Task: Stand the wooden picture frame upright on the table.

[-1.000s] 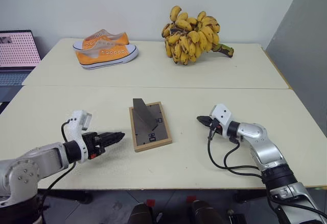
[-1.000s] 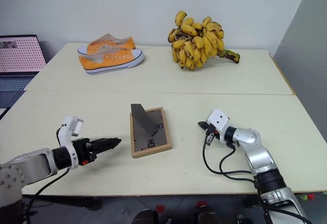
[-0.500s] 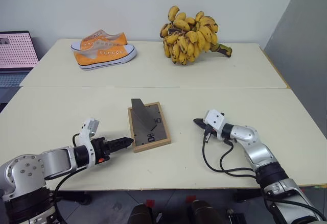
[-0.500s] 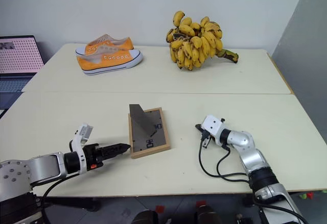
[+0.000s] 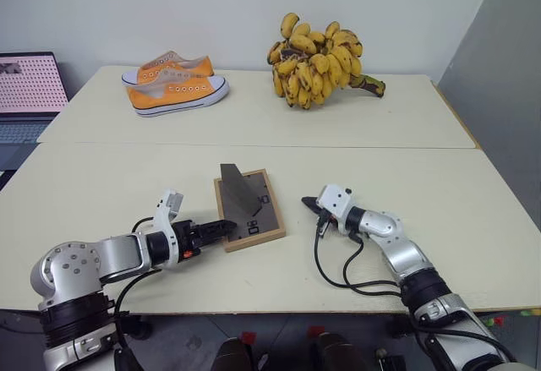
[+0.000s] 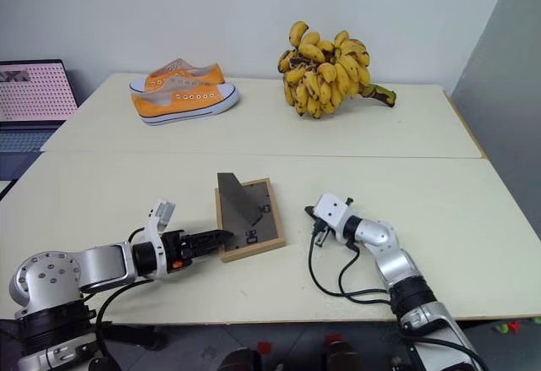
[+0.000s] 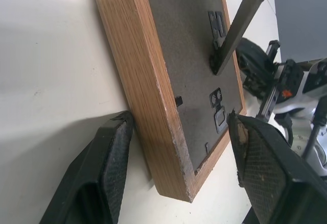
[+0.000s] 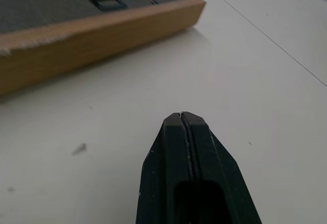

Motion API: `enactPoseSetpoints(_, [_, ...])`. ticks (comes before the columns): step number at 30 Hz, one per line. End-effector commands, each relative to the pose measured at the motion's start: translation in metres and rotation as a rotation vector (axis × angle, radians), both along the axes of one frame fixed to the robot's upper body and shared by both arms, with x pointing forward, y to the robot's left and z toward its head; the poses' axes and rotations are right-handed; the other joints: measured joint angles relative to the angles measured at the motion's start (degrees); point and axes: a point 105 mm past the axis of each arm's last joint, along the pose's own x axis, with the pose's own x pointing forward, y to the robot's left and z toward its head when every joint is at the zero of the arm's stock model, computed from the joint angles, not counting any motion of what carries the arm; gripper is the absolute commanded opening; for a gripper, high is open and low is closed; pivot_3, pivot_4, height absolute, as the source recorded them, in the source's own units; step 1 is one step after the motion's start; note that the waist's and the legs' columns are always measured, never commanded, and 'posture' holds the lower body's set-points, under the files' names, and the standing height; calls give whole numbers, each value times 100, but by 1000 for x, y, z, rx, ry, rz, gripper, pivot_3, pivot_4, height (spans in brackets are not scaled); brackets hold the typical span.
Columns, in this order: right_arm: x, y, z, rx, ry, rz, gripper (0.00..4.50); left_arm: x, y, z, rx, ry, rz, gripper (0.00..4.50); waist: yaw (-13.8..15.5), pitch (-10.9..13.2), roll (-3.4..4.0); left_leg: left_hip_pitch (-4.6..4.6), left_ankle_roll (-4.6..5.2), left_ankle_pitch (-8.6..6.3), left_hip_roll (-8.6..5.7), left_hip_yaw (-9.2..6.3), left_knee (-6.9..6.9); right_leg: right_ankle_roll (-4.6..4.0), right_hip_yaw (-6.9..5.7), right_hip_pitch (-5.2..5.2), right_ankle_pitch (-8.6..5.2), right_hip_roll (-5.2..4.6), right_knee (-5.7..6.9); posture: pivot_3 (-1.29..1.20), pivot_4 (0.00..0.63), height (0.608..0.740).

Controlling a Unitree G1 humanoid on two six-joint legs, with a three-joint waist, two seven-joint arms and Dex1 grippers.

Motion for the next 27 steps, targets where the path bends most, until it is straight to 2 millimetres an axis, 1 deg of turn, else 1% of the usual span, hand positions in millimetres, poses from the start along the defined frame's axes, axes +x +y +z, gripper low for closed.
enactPoseSetpoints(1, [-15,16,5,23,9,44,0,1,-4,-6,-21,37,-4,3124,17,0,0,0,-1,0,-1,-2,0,0,-1,1,0,0,0,0,150,740])
enactPoseSetpoints(5, [-24,22,5,32,28,53,0,5,-5,-5,-28,35,3,3124,50,0,1,0,-5,3,-2,-12,0,1,-10,4,-1,-1,-3,0,150,740])
enactPoseSetpoints(10, [-27,29,11,45,31,52,0,8,-10,-5,-45,38,0,3124,66,1,1,-5,-13,7,-6,-23,0,1,-20,6,-1,-3,-6,0,150,740])
enactPoseSetpoints(14, [-27,36,17,68,33,47,0,9,-17,-6,-63,39,-9,3124,71,1,1,-9,-16,9,-7,-34,-1,1,-31,7,-1,-4,-9,0,150,740])
enactPoseSetpoints(18, [-26,36,17,76,44,35,0,11,-22,-6,-81,34,-6,3124,80,1,1,-12,-18,11,-8,-41,-1,1,-39,9,-1,-5,-12,0,150,740])
enactPoseSetpoints(27, [-24,41,20,91,51,31,0,14,-22,-2,-92,20,6,3124,82,1,1,-16,-20,12,-16,-51,-3,1,-53,12,-2,-15,-17,0,150,740])
